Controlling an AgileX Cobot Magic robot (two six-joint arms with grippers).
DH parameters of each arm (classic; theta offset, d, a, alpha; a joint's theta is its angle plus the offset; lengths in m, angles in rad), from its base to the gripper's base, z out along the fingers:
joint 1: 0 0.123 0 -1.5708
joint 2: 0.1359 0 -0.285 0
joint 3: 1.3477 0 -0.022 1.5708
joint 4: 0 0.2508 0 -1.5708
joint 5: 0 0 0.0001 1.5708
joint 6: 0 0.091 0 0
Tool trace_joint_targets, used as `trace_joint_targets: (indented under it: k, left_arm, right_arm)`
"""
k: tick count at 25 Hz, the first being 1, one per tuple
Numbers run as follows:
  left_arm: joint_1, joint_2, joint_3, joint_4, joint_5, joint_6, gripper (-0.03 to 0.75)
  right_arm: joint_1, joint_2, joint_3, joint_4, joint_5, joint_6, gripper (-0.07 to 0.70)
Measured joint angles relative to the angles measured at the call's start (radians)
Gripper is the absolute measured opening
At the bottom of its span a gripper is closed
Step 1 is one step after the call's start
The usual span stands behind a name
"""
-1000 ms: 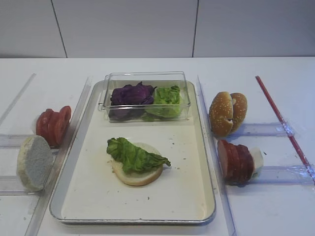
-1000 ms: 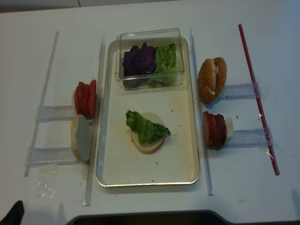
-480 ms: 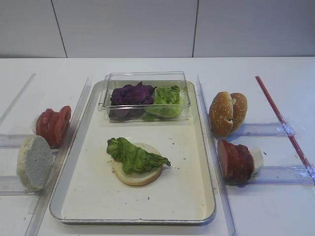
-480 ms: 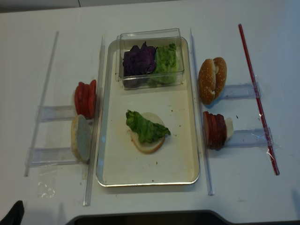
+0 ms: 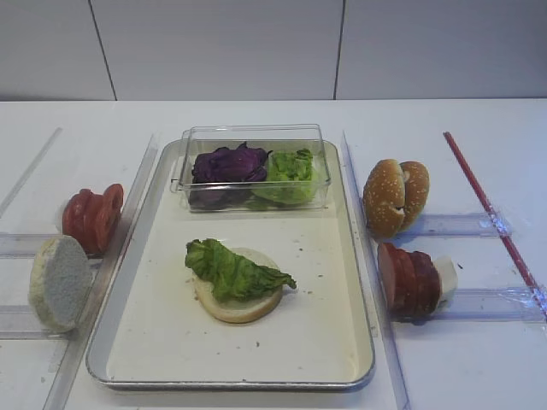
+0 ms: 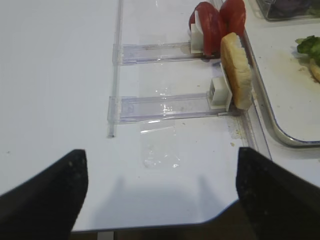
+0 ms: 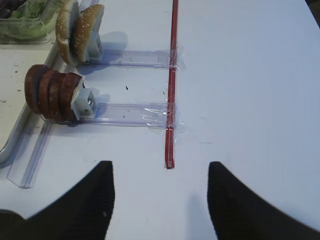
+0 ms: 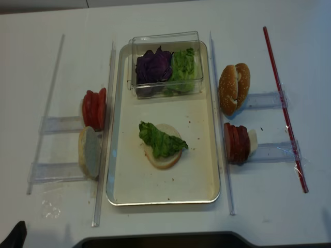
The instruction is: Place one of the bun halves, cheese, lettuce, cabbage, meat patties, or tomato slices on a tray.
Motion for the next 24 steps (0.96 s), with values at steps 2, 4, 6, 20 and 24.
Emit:
trace_joint_targets:
  k: [2,4,6,20,24]
  left_arm:
    - [0.000,0.000,0.000,0.000,0.000,0.000,0.595]
    - [0.000,0.000,0.000,0.000,0.000,0.000,0.595]
    - [0.000,0.000,0.000,0.000,0.000,0.000,0.595]
    - [0.000,0.000,0.000,0.000,0.000,0.000,0.595]
    - [0.000,0.000,0.000,0.000,0.000,0.000,0.595]
  right_arm:
    - [0.000,0.000,0.000,0.000,0.000,0.000,0.453]
    - [0.000,0.000,0.000,0.000,0.000,0.002,0.453]
    - [0.000,0.000,0.000,0.000,0.000,0.002,0.453]
    - [0.000,0.000,0.000,0.000,0.000,0.002,0.453]
    - [0.000,0.000,0.000,0.000,0.000,0.002,0.453]
